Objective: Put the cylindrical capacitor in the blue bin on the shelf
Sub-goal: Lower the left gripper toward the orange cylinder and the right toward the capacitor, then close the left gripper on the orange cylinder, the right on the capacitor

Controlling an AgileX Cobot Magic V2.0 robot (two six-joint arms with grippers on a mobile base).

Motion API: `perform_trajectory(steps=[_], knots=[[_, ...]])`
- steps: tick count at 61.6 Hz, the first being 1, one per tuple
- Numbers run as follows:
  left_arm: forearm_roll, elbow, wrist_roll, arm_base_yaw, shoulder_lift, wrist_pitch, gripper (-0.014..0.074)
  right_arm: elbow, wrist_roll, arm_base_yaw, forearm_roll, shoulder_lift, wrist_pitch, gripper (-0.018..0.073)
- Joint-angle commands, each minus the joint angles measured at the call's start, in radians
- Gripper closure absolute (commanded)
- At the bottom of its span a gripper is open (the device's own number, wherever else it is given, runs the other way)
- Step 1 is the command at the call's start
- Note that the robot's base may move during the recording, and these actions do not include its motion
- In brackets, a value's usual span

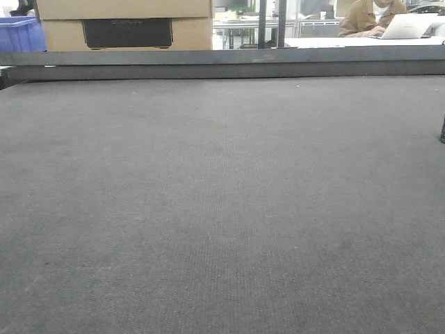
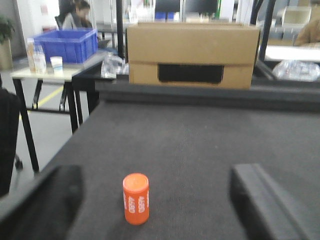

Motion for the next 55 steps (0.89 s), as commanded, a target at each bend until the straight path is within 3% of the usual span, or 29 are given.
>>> perform_trajectory(steps=[1, 9, 27, 38, 46, 55], knots=[[-0.003, -0.009, 0.004, -0.026, 0.033, -0.007, -0.0020, 0.005, -0.005, -0.006, -0.017, 0.106, -0.009, -0.0009], [-0.007, -0.009, 0.004, -0.073, 0.044, -0.009, -0.0013, 0.076, -0.005, -0.006, -0.018, 0.241, -0.112, -0.0009], [-0.007, -0.003, 0.004, -0.090, 0.044, -0.009, -0.0013, 0.328, -0.005, -0.006, -0.018, 0.566, -0.641, -0.0009], [-0.007, -0.003, 0.004, -0.090, 0.044, -0.009, -0.0012, 0.333, -0.005, -0.006, 0.014, 0.809, -0.917, -0.0009], [-0.007, -0.003, 0.004, -0.090, 0.044, -0.009, -0.0012, 0.316, -0.005, -0.006, 0.127, 0.977, -1.143, -0.0009], [-0.007, -0.003, 0.004, -0.090, 0.044, -0.009, -0.0012, 0.248, -0.005, -0.017, 0.124, 1.140, -1.210, -0.0009]])
